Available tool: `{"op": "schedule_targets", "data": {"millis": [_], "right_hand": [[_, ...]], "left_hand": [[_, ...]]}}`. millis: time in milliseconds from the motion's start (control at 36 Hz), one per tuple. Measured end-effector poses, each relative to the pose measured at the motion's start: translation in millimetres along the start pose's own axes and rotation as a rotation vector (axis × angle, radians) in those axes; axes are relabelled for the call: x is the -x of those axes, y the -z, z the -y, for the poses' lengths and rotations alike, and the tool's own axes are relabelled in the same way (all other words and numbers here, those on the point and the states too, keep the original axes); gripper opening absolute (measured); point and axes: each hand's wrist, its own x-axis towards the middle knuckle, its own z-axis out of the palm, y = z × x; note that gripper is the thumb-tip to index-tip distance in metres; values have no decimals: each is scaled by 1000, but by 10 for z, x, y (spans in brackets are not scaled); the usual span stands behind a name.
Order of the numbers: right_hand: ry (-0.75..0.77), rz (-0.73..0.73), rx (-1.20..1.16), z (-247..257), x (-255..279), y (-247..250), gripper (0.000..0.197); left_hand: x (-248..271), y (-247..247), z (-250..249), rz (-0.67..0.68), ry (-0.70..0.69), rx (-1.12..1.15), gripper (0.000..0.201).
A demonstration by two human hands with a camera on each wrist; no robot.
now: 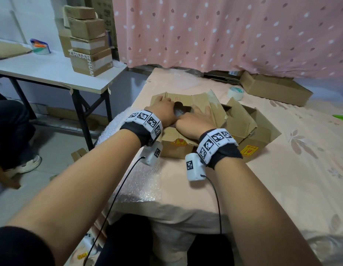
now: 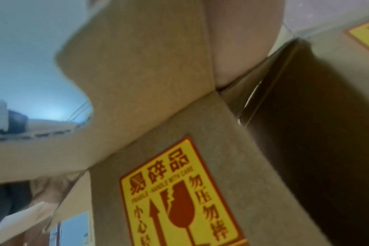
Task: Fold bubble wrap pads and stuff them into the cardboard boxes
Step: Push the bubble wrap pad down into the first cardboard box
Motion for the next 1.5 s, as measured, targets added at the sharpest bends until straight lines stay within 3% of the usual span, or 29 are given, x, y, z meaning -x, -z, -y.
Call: {"op": "schedule_targets", "data": {"millis": [139, 500, 667, 861, 1056, 1194, 1361, 1500], "right_hand": [[23, 35, -106, -50, 23, 41, 57], [16, 18, -60, -12, 48, 25, 58], [1, 27, -49, 70, 146, 75, 46], [-20, -89, 63, 227, 273, 82, 38], [33, -174, 107, 307, 411, 127, 33], [43, -111, 63, 308, 433, 135, 36], [166, 99, -38, 378, 622, 264, 40], [175, 174, -107, 252, 680, 349, 46]], "left_hand": [[-64, -14, 39, 13, 4, 17, 55], [-103, -50, 70, 23, 30, 71, 52], [-123, -48, 60, 26, 14, 39, 78], [-152, -61, 81, 20, 16, 10, 54], [-123, -49, 96, -1, -15, -69, 44], [-156, -61, 104, 10, -31, -64, 41], [-121, -30, 89, -43, -63, -61, 39], [-110, -34, 117, 4, -31, 26, 48]]}}
